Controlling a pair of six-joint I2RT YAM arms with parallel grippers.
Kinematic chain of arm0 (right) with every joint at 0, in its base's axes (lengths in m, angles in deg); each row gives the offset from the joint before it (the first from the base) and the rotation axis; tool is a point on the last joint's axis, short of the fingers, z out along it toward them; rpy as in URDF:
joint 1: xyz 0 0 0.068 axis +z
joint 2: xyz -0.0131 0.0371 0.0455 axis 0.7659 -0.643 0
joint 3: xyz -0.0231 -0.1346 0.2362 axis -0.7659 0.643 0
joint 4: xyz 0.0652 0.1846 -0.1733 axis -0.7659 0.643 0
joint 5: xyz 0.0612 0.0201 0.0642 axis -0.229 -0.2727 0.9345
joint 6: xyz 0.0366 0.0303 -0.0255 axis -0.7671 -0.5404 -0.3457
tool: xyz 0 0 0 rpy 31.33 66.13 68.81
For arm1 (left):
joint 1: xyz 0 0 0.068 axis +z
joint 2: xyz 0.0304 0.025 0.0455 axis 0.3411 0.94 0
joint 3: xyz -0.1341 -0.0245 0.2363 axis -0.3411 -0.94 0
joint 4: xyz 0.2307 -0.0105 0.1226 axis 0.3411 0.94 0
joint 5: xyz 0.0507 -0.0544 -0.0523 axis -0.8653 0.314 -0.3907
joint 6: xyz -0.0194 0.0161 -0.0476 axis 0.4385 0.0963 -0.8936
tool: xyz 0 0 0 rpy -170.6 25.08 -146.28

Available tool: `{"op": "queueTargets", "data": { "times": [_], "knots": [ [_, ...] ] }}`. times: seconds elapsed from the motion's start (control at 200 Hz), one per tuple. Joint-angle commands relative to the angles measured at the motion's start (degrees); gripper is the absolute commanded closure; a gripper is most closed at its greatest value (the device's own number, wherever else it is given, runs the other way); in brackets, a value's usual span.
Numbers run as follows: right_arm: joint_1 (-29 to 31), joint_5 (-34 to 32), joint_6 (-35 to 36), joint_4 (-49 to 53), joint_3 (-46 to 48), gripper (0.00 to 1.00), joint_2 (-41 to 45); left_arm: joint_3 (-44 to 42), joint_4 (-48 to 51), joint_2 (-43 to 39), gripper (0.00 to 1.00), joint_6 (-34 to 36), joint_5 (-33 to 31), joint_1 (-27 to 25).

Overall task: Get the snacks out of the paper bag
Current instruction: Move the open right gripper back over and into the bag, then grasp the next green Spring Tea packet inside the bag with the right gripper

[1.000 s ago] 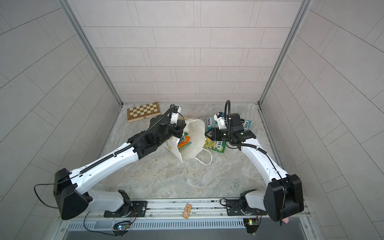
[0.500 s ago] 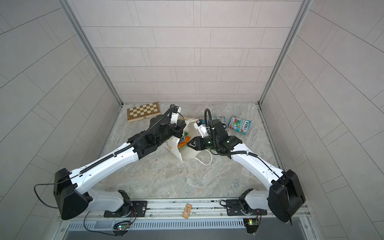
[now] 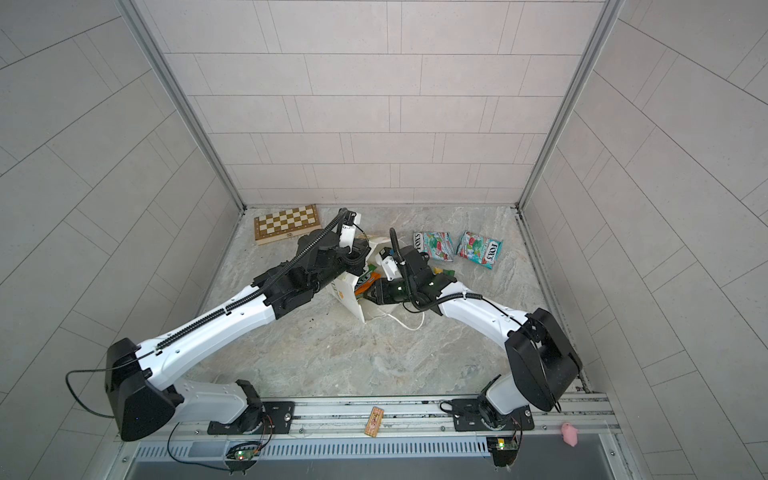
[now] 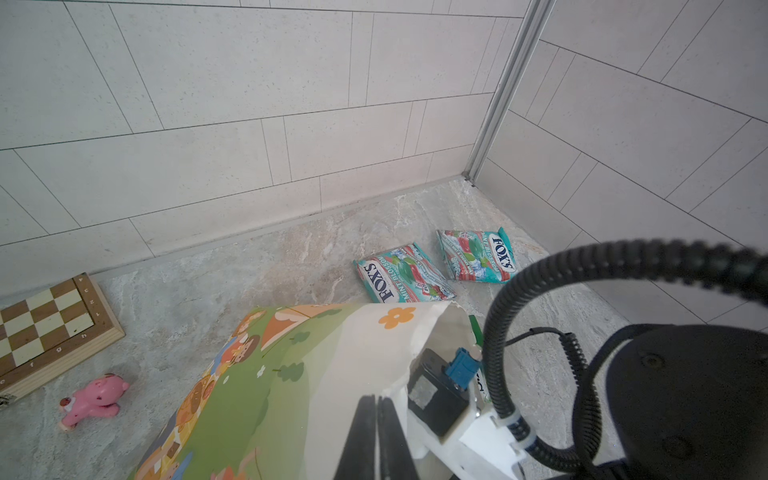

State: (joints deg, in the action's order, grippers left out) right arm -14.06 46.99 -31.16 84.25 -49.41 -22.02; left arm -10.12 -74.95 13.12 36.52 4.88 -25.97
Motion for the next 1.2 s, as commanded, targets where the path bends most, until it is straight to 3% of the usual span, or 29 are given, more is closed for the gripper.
{"op": "queueTargets", "data": {
  "times": [0.0,0.39,0.701,0.881,1.196],
  "knots": [
    [0.84,-3.45,-3.0,-3.49,-2.0,0.67,-1.93,0.15,-0.02,-1.65,1.0,-0.45,0.03,-0.25],
    [1.14,-13.46,-15.25,-10.37,-3.87,0.68,-6.87,0.09,-0.09,-1.83,1.0,-0.27,1.03,-0.31],
    [1.15,-21.77,-19.63,-7.55,-4.53,0.65,-8.0,0.08,-0.07,-2.09,1.0,-0.27,1.33,-0.32],
    [1.17,-23.08,-19.88,-6.25,-5.85,0.63,-9.44,0.08,-0.02,-2.11,1.0,-0.36,1.62,-0.32],
    [1.11,-19.29,-20.21,-7.12,-9.84,0.63,-13.84,0.2,0.18,-1.67,1.0,-0.46,2.95,-0.49]
  ]
}}
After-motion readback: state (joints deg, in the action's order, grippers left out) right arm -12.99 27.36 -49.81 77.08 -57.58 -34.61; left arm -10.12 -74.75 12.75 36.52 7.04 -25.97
